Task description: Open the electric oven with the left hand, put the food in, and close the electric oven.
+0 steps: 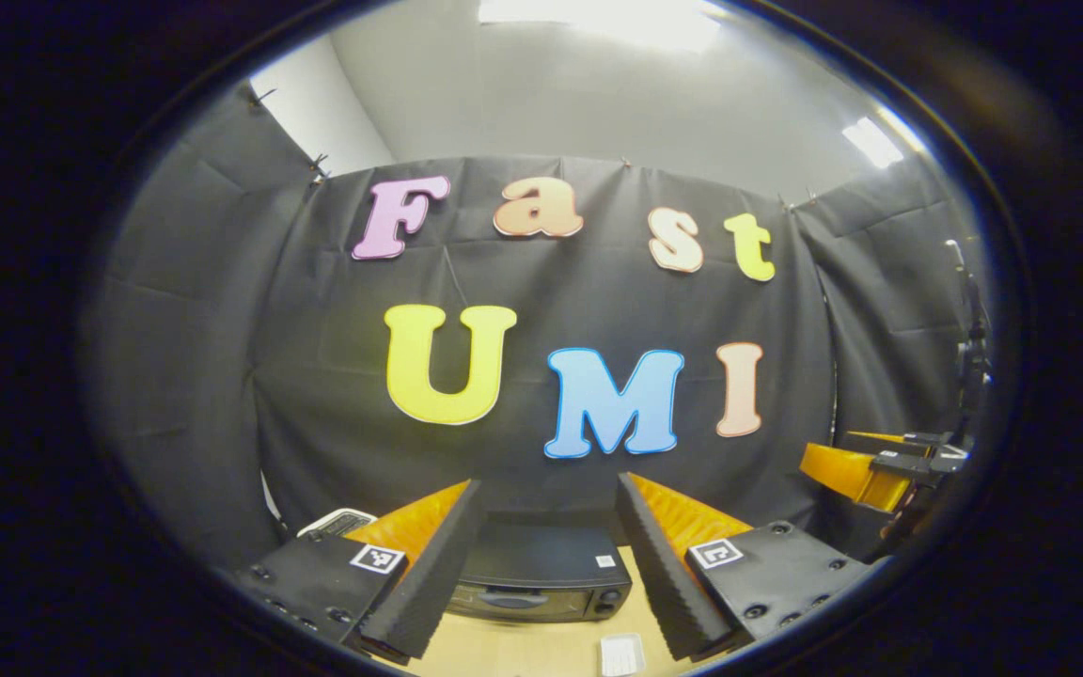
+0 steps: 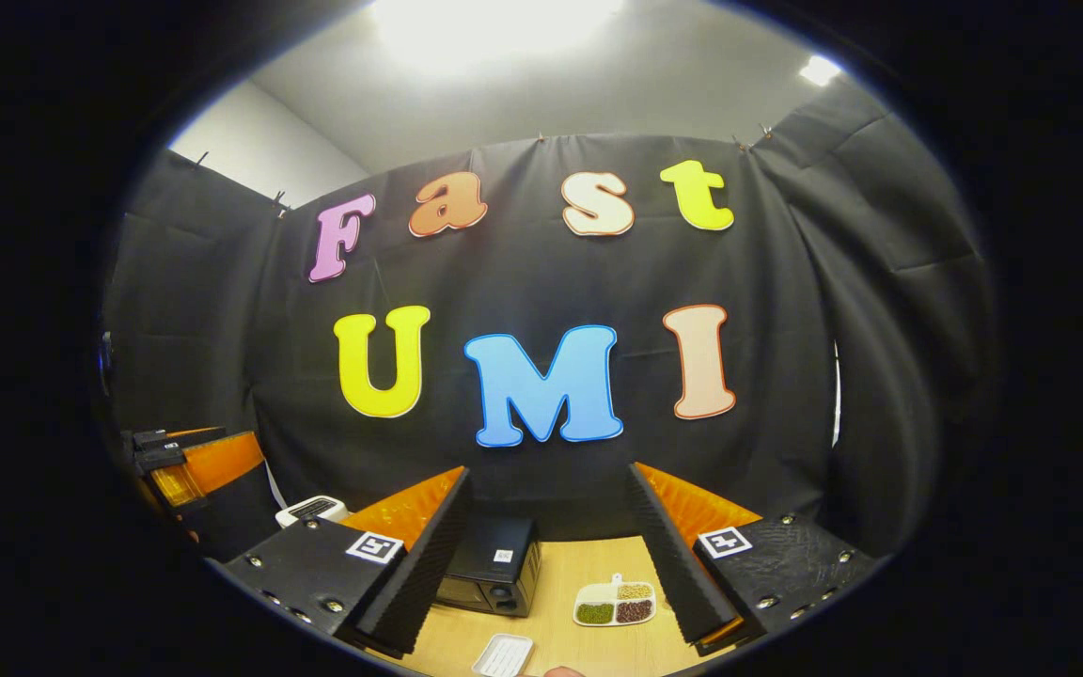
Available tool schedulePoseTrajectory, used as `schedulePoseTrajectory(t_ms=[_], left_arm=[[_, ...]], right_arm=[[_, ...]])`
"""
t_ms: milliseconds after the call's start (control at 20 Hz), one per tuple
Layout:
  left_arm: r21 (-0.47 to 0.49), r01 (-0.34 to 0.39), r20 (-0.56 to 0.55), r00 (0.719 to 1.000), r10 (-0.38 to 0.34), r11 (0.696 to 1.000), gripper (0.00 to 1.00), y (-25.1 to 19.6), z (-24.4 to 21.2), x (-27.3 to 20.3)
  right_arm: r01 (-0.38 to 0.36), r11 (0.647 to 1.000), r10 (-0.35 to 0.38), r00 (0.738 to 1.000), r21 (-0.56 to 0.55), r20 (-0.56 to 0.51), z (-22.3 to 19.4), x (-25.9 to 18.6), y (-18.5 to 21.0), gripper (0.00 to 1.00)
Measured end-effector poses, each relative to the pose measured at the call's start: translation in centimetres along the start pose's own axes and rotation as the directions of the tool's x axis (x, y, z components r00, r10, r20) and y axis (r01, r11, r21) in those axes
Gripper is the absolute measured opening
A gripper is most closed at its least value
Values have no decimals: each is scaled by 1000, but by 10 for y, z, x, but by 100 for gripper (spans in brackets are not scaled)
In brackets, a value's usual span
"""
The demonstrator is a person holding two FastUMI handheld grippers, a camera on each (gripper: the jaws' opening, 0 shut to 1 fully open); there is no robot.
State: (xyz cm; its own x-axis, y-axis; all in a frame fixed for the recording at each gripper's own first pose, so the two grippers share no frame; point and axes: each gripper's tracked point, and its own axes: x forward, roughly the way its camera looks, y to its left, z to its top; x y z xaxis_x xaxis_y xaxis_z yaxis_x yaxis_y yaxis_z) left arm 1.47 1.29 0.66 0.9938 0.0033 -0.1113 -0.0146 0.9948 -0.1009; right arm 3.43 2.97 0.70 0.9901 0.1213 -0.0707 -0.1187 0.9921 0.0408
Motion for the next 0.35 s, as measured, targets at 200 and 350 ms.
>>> schedulePoseTrajectory(t_ms=[200,350], left_arm=[[-10,43,8,999,-43,999,91,-2,9,-9],[-25,72,-2,997,-72,997,91,3,8,-14]], right_arm=[[52,999,-52,998,-1,23,9,-11,0,99],[67,998,-67,998,4,19,13,-23,10,98]])
